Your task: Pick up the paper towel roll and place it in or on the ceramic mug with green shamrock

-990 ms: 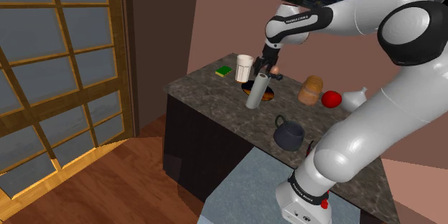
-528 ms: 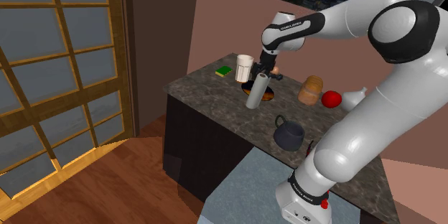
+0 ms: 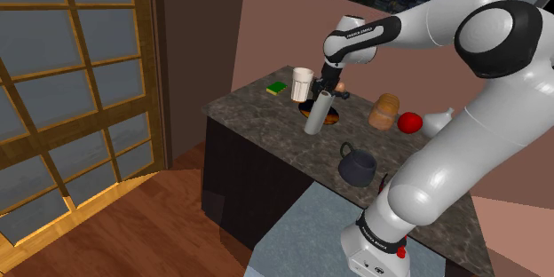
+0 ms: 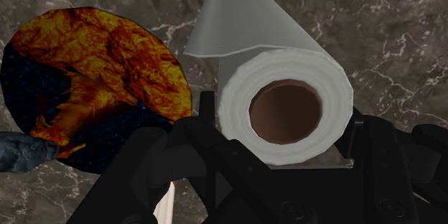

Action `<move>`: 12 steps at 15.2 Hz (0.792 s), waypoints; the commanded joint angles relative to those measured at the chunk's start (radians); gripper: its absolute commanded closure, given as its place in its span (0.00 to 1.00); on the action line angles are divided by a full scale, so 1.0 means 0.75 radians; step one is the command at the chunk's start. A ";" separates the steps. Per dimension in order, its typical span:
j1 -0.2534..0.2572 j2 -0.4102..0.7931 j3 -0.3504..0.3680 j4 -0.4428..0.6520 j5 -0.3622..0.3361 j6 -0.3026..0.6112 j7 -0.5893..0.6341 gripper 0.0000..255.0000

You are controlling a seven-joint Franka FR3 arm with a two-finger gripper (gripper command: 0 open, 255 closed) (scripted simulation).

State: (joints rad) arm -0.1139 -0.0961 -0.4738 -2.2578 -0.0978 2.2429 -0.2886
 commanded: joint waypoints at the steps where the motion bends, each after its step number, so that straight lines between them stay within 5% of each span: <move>1: 0.000 0.001 0.000 -0.001 -0.001 0.000 0.000 1.00; 12: 0.000 -0.034 0.006 0.041 -0.015 -0.074 0.009 1.00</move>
State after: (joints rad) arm -0.1136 -0.1126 -0.4704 -2.2326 -0.1045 2.2017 -0.2838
